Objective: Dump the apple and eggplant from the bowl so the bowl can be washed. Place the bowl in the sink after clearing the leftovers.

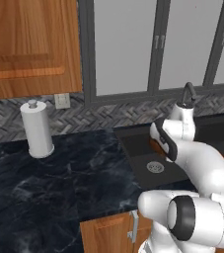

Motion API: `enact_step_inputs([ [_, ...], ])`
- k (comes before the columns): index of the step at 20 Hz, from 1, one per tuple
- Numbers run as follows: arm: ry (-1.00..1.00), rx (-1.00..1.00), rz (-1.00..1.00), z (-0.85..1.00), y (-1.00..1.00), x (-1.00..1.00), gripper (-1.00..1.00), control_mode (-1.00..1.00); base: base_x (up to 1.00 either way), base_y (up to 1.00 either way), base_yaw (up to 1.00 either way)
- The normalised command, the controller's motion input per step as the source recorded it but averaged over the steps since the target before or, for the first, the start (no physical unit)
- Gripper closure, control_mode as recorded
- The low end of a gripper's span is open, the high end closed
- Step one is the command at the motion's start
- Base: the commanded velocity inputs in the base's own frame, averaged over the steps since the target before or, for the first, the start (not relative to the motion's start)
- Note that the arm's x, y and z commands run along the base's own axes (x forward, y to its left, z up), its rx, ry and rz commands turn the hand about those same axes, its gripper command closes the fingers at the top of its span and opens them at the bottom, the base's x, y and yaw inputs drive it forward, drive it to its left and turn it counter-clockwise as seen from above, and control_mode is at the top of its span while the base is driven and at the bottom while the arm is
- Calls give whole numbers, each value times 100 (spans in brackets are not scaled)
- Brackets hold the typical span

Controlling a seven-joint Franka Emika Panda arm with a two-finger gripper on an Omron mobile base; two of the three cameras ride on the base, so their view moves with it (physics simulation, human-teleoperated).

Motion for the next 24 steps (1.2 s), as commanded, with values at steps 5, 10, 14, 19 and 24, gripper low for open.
enact_step_inputs([
  [5, 0, 0, 0, -9, 0, 38, 100, -100, 0, 0, 0],
  [10, 8, 0, 0, -24, -2, 15, 100, -100, 0, 0, 0],
  [14, 10, 1, -2, -36, -18, 2, 100, -100, 0, 0, 0],
  [19, 13, 0, -5, -34, -20, 18, 100, -100, 0, 0, 0],
  [24, 5, 0, -5, -33, -8, 35, 100, -100, 0, 0, 0],
])
